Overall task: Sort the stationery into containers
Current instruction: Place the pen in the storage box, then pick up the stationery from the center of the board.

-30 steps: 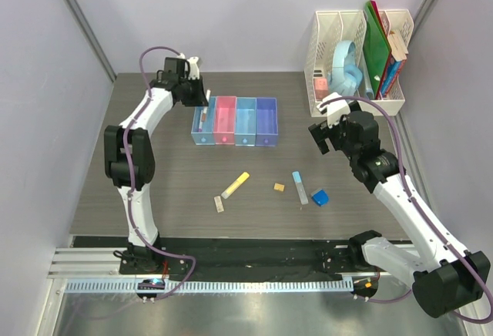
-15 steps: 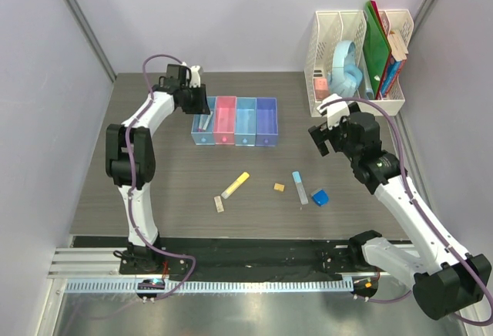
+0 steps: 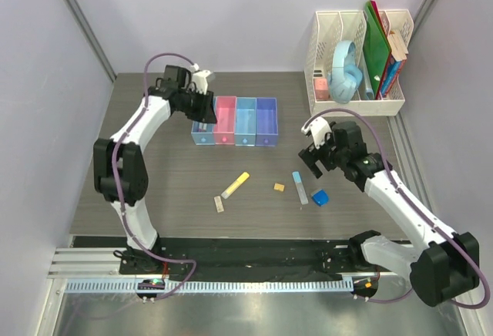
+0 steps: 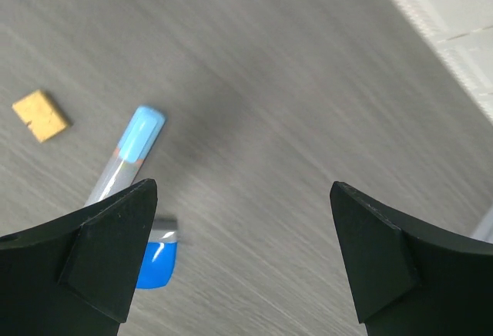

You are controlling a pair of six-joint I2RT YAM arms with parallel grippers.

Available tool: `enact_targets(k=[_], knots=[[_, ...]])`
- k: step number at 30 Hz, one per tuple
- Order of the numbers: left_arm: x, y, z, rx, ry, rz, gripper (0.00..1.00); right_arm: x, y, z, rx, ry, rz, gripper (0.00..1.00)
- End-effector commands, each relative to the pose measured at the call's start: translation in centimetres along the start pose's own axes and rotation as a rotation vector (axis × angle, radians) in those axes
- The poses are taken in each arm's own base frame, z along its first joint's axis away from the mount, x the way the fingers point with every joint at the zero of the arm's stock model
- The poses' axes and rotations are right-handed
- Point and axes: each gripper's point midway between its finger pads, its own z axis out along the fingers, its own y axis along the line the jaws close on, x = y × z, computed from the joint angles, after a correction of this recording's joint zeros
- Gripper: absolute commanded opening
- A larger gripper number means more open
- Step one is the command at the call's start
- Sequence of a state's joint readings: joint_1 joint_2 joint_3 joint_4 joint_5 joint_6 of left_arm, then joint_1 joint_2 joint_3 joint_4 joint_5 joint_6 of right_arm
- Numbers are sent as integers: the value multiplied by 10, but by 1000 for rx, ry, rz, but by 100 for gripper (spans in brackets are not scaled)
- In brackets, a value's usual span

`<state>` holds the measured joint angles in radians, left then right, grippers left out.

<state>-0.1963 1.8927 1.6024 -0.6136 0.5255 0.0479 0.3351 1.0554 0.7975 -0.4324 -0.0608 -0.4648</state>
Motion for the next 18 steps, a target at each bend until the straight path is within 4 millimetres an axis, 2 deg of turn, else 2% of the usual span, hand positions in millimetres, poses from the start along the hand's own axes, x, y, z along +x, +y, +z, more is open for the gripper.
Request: enact_targets(k=[1, 5, 7, 10, 13, 18], knots=[[44, -59, -16, 86, 100, 226, 38, 5, 18, 14, -71, 16, -40, 100], [79, -80, -14, 105, 163, 281, 40, 9, 29, 21, -97, 48, -74, 100], [94, -88, -13, 113, 186, 303, 41, 8, 41, 23, -120, 50, -110, 100], [113, -91, -8, 100, 225, 329, 41, 5, 58, 23, -143, 51, -164, 100], [127, -94, -6, 104, 258, 336, 42, 2, 73, 23, -170, 48, -201, 100], [146, -106, -8, 136, 292, 350, 42, 1, 84, 24, -213, 45, -223, 100]])
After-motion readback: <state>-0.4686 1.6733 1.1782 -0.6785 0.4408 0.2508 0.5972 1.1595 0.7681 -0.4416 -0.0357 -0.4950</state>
